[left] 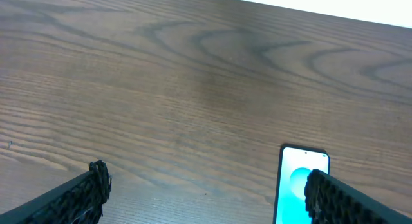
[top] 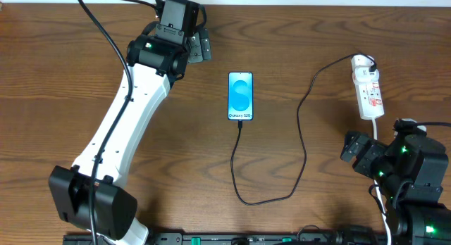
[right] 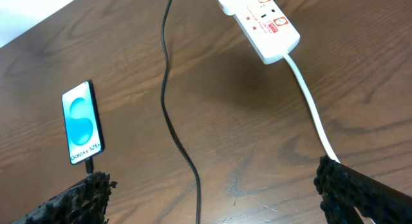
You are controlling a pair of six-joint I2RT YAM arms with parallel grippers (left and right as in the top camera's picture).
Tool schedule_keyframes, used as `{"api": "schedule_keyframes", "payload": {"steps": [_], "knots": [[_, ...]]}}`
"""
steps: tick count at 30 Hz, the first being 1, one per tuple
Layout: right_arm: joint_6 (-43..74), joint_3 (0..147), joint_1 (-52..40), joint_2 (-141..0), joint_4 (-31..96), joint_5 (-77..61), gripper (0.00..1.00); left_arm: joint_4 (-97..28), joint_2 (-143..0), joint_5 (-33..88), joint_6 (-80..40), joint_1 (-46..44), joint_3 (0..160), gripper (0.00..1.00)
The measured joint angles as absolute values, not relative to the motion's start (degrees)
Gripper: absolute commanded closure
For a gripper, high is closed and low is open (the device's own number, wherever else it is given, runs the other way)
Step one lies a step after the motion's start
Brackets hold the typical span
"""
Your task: Plug charger to phone and switch on socket
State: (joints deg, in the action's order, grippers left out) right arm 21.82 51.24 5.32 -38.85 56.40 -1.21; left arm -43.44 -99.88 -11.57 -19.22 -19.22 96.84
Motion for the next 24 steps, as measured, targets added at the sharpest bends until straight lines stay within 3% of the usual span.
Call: {"api": "schedule_keyframes", "payload": {"steps": [14, 24], "knots": [[20.7, 50.8, 2.5, -37.1, 55.4, -1.1, 0.01, -43.4, -99.9, -11.6, -19.2, -19.2, 96.8, 0.02], [12.4, 33.1, -0.4, -21.8, 32.5, -1.8, 0.01, -43.4, -99.9, -11.6, -19.2, -19.2, 96.8, 0.02]]}}
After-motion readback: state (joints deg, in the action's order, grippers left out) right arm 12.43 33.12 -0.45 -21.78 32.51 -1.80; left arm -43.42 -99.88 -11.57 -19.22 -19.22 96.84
